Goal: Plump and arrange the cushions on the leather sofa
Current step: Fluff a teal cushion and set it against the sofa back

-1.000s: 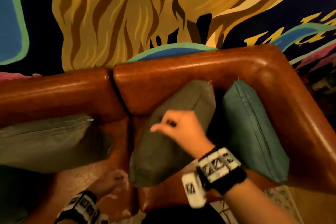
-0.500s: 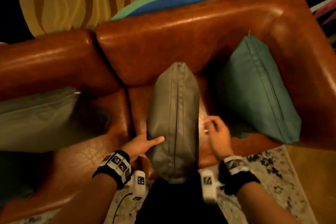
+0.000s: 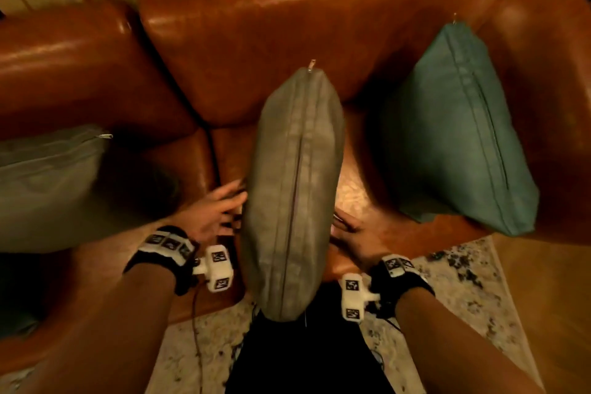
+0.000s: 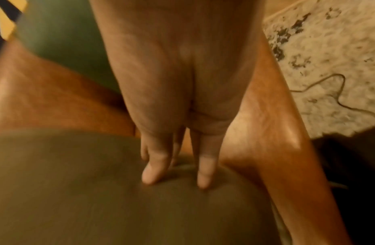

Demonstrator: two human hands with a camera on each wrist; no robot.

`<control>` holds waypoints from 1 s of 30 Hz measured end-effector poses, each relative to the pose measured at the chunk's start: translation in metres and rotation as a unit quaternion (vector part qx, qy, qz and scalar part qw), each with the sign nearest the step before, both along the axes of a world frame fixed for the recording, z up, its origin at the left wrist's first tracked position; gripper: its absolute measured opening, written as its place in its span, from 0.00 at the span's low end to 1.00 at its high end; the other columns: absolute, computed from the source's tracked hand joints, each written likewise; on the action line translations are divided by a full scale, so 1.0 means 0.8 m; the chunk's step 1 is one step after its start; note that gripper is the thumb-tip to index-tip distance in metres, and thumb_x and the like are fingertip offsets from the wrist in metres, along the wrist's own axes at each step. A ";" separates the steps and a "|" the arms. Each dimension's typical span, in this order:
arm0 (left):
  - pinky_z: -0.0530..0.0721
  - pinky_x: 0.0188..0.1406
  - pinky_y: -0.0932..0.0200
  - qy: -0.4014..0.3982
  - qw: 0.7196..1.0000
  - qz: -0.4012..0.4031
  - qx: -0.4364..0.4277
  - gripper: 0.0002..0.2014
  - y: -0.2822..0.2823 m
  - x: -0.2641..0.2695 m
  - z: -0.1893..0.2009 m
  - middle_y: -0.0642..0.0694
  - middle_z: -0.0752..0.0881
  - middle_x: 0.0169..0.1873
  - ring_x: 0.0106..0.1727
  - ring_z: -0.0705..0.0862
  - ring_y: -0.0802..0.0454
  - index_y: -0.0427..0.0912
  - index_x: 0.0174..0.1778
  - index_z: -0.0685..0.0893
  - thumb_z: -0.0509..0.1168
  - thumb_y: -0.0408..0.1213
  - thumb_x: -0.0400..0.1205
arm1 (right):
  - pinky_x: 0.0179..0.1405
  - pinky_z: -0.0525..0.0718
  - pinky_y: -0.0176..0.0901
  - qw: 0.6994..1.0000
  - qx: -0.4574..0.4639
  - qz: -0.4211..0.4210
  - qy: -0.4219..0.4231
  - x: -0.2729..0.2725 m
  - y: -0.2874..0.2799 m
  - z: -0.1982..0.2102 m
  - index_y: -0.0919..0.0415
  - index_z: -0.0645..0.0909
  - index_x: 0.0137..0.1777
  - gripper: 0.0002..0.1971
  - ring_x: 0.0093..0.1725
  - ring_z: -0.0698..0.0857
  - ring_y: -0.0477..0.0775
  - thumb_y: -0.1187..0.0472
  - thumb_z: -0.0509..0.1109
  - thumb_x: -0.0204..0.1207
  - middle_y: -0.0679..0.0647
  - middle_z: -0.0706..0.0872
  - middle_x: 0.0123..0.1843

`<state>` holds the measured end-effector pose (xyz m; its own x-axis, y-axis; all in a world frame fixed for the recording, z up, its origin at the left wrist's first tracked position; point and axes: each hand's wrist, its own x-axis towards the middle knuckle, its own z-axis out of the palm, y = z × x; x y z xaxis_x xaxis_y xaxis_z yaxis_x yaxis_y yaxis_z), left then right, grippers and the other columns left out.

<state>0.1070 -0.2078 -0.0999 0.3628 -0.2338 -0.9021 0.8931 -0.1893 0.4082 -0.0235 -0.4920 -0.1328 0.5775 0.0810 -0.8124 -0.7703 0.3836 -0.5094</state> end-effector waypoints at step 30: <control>0.82 0.35 0.58 -0.159 0.977 0.044 0.136 0.08 0.078 0.048 0.098 0.42 0.88 0.45 0.41 0.85 0.52 0.42 0.51 0.84 0.61 0.40 0.89 | 0.29 0.78 0.43 0.929 -0.344 0.036 -0.135 0.219 -0.131 0.115 0.48 0.82 0.41 0.16 0.31 0.82 0.46 0.37 0.76 0.68 0.52 0.85 0.38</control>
